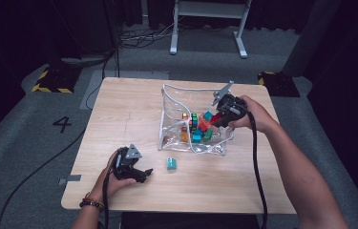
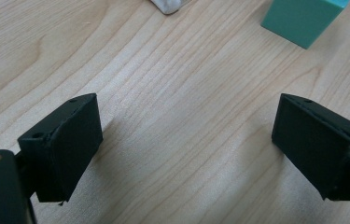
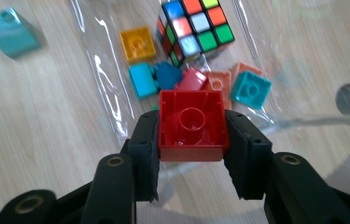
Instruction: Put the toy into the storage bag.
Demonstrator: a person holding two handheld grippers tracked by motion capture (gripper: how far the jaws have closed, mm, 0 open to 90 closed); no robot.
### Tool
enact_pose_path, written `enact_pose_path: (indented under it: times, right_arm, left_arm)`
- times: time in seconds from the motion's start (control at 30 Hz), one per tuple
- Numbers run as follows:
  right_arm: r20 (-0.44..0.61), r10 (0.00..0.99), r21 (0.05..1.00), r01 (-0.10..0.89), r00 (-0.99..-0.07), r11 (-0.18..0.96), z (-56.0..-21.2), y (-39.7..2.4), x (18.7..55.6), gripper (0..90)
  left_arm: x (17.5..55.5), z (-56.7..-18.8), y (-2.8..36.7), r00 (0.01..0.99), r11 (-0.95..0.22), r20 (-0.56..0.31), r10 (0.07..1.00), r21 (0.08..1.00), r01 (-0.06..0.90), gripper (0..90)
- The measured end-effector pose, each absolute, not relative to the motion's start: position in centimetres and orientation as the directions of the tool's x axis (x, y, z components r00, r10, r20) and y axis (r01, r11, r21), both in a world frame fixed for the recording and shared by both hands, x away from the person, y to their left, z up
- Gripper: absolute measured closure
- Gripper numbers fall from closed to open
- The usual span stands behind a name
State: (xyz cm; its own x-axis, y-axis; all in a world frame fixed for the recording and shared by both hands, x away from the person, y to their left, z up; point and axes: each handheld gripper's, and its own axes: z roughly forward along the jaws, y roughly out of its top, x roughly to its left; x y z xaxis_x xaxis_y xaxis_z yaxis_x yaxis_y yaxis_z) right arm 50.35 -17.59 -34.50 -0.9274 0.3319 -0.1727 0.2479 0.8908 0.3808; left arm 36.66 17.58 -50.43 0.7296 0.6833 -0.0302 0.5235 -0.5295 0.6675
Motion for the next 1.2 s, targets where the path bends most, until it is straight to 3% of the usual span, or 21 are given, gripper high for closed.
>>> enact_pose_path:
  times: [0.17,0.27,0.5,0.77,1.03,1.2]
  right_arm:
    - [-0.179,0.323,0.348,0.247,-0.929,0.904,-34.3,-17.7,50.0,59.2]
    - [-0.177,0.334,0.376,0.251,-0.926,0.892,-34.1,-17.9,49.7,55.9]
    - [-0.174,0.361,0.521,0.226,-0.916,0.823,-33.5,-19.2,48.4,48.7]
    - [-0.127,0.386,0.771,0.154,-0.914,0.618,-32.0,-21.6,44.0,39.1]
    - [-0.083,0.357,0.868,0.108,-0.931,0.485,-32.9,-23.4,39.0,38.2]
    - [-0.100,0.318,0.880,0.065,-0.943,0.471,-34.3,-23.2,36.7,35.5]
  left_arm:
    - [36.7,-50.4,17.6,0.730,-0.530,-0.030,0.683,0.668,0.523,8.8]
    - [36.7,-50.4,17.6,0.729,-0.529,-0.030,0.684,0.668,0.524,8.8]
    - [36.7,-50.4,17.6,0.729,-0.529,-0.030,0.684,0.668,0.523,8.8]
    - [36.7,-50.4,17.6,0.730,-0.530,-0.030,0.683,0.667,0.524,8.8]
    - [36.7,-50.4,17.6,0.730,-0.530,-0.031,0.683,0.667,0.524,8.8]
    - [36.6,-50.4,17.6,0.729,-0.530,-0.030,0.684,0.666,0.525,8.8]
